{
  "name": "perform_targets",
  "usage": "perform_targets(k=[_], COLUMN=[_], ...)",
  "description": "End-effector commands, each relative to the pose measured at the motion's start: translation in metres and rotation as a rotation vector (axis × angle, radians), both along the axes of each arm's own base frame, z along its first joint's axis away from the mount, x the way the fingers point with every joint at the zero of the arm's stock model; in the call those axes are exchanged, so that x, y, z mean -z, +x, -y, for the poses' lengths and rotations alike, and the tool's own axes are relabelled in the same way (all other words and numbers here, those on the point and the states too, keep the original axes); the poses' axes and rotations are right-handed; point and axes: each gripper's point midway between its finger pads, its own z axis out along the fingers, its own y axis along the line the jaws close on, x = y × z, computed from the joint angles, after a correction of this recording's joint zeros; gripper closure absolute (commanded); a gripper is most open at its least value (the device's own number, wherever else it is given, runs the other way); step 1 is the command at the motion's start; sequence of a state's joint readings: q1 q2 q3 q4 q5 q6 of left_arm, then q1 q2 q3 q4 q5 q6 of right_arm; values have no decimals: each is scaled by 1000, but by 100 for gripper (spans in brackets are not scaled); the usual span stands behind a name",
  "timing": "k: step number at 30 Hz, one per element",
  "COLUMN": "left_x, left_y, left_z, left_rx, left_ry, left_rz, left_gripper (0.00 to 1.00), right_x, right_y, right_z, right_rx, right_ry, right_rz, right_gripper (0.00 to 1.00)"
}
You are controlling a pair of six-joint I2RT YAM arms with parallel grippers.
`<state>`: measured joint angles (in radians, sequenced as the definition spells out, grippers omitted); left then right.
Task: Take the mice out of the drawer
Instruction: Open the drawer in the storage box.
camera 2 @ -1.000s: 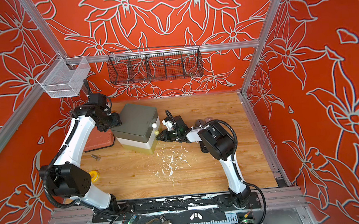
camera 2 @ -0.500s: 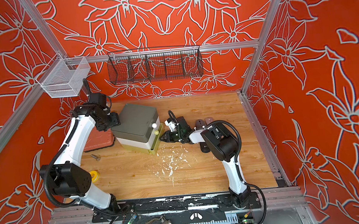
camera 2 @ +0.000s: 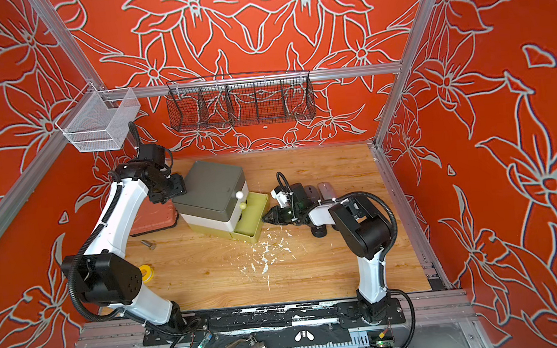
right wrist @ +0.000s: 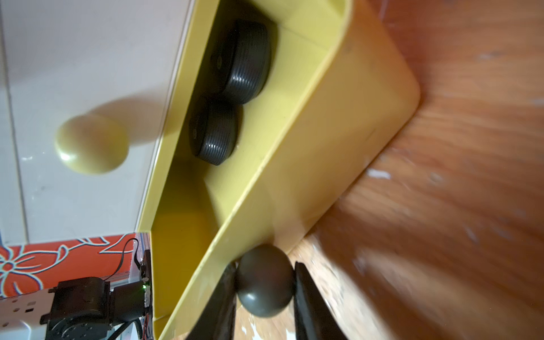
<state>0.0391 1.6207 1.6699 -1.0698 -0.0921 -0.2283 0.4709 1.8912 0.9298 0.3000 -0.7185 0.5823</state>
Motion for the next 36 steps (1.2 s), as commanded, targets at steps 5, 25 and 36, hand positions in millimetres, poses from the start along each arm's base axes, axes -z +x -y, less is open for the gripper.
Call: perform_targets(k=[5, 25, 36], left_x=[13, -52, -92], left_y=[-10, -7, -51], left_z=[-3, 23, 72], left_rx=[-9, 35, 138], left_ry=[10, -117, -290], left_rz=[-88, 90, 267], left_gripper=[32, 28, 28], right_x=[18, -43, -78], right_y=[-9, -10, -4], right_z=[43, 75, -4], right_rx=[72, 185, 188], right_ry=[-99, -274, -217], right_rz=[-57, 21, -40], right_gripper=[73, 41, 47])
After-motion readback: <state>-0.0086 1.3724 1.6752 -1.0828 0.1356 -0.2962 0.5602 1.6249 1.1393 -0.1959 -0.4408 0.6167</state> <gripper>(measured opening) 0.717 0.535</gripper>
